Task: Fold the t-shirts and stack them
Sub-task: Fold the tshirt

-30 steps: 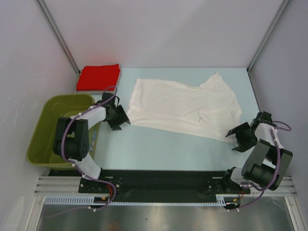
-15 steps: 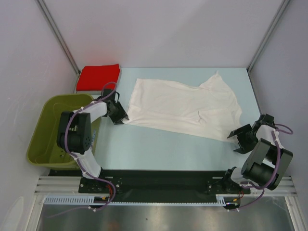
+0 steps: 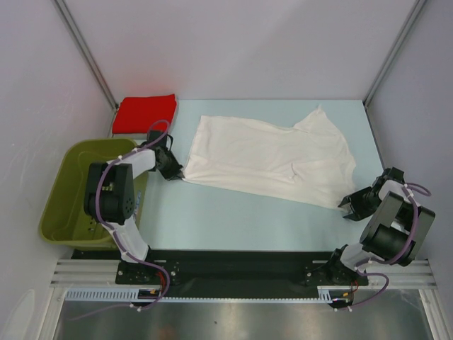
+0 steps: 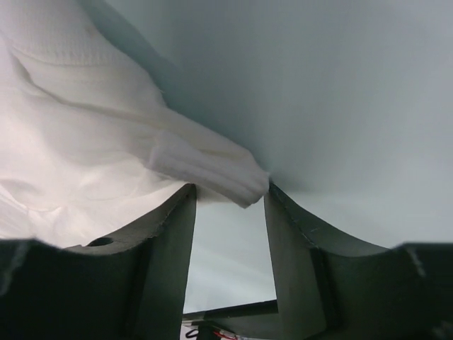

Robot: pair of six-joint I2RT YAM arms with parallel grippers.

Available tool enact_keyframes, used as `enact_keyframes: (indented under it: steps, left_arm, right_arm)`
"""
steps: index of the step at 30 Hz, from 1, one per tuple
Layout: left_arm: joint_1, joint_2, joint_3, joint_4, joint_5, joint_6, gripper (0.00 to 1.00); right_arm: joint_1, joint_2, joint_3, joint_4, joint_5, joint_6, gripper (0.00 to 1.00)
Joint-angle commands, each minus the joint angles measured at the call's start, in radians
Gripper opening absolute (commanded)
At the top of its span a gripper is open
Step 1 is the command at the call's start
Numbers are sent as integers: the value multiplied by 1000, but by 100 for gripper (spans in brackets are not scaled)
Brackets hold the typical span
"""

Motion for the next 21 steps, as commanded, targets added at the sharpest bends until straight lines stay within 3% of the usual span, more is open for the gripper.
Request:
enact_keyframes:
  steps: [1, 4, 7, 8, 10, 21]
  left_arm:
    - [5, -24, -38, -5, -10, 42, 0]
    - [7, -47, -64, -6, -10, 48, 0]
    - [7, -79, -91, -6, -11, 53, 0]
    - [7, -99, -99, -8, -11, 55, 0]
    - [7, -122, -124, -8, -14, 64, 0]
    - [8, -323, -289, -48, -42, 45, 0]
  right_arm:
    - [-2, 16, 24, 28, 43, -7, 48]
    - [-2, 13, 23, 19, 85, -33, 41]
    - [-2, 16, 32, -2, 137, -68, 22]
    - [1, 16, 38, -18, 158, -83, 9]
    - [13, 5, 55, -56, 224, -90, 0]
    - [62, -75, 106, -233, 487, 53, 0]
